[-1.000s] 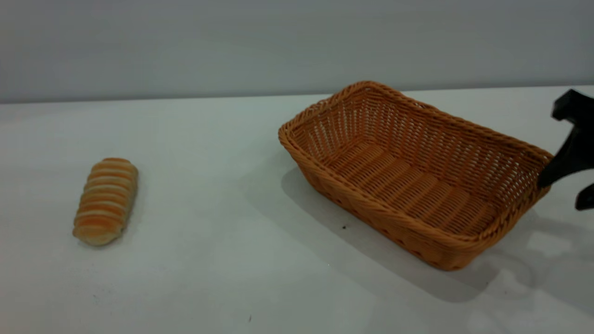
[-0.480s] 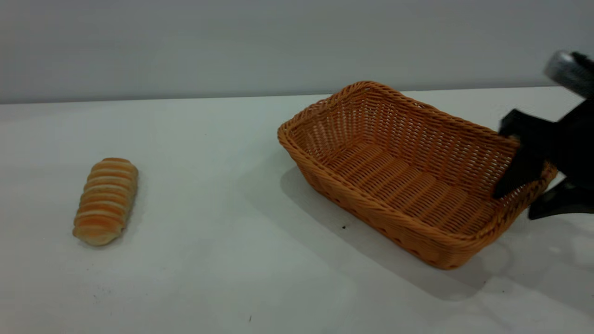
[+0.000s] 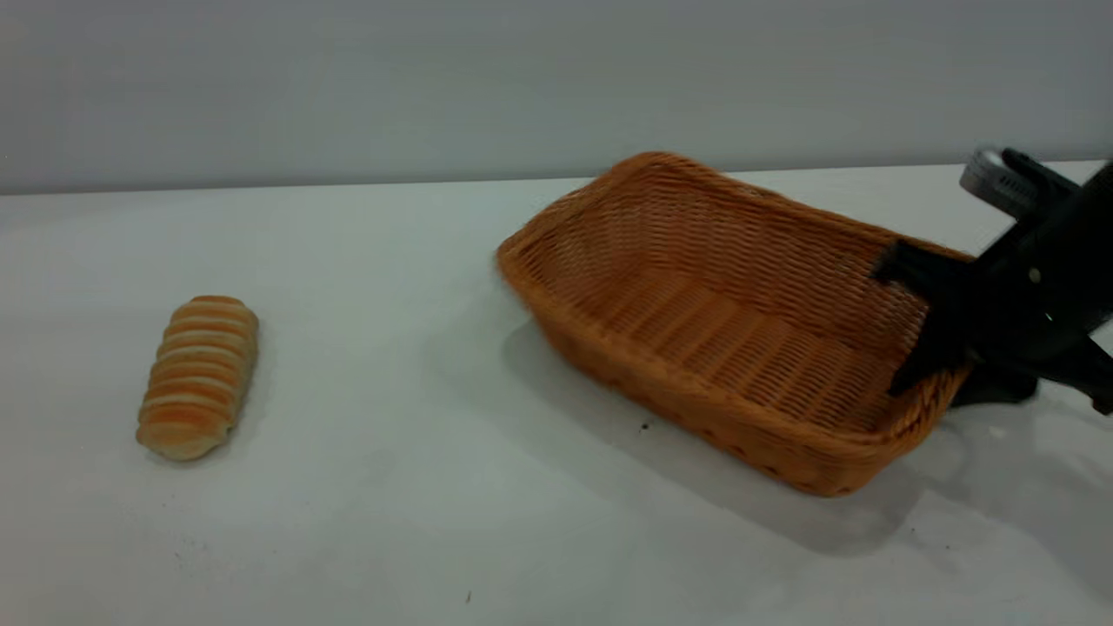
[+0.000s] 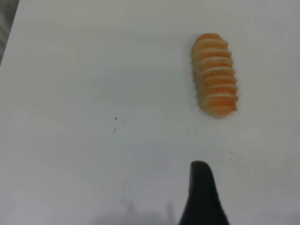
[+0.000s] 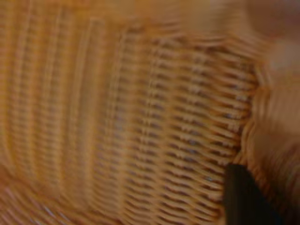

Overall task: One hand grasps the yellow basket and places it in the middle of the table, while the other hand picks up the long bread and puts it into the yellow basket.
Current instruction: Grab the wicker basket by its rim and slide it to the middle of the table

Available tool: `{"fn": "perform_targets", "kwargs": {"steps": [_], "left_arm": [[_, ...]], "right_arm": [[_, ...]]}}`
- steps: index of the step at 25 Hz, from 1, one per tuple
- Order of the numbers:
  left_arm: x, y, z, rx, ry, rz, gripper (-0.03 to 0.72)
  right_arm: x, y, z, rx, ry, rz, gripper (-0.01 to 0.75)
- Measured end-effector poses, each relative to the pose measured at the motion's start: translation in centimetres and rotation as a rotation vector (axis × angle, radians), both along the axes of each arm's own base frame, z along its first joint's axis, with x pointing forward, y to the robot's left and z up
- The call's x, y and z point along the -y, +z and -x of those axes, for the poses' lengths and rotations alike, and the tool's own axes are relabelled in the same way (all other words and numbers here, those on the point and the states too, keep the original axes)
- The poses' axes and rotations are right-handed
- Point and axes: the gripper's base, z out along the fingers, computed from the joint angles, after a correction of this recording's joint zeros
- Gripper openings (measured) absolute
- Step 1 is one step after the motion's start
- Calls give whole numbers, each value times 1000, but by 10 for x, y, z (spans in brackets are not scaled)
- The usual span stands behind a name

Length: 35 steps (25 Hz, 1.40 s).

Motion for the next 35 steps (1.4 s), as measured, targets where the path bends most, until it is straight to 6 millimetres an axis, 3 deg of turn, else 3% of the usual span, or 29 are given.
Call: {"fn": "perform_targets", "kwargs": {"steps": [1, 7, 11, 16, 20, 22, 29, 32, 35], "left_arm": [[0, 0, 0, 0, 0, 0, 573], [0, 0, 0, -1, 0, 0, 573], [0, 0, 0, -1, 0, 0, 573], [0, 0, 0, -1, 0, 0, 573], [0, 0, 0, -2, 0, 0, 573], [0, 0, 0, -3, 1, 0, 573], [0, -1, 1, -19, 3, -1, 573], [0, -2, 2, -28, 4, -1, 573], [0, -2, 3, -35, 6, 0, 573]], "right_arm": [[-1, 2, -2, 12, 21, 2, 88], [-17, 25, -24, 59, 243, -59, 92], [-40, 38, -36, 51, 371, -106, 92], [-72, 32, -42, 20, 468, -109, 92], [-82, 25, -46, 14, 469, -109, 114], [-82, 22, -48, 15, 455, -105, 168], [-80, 22, -50, 21, 449, -92, 466], [-70, 29, -52, 18, 443, -104, 521], [-43, 51, -57, 43, 415, -112, 534]]}}
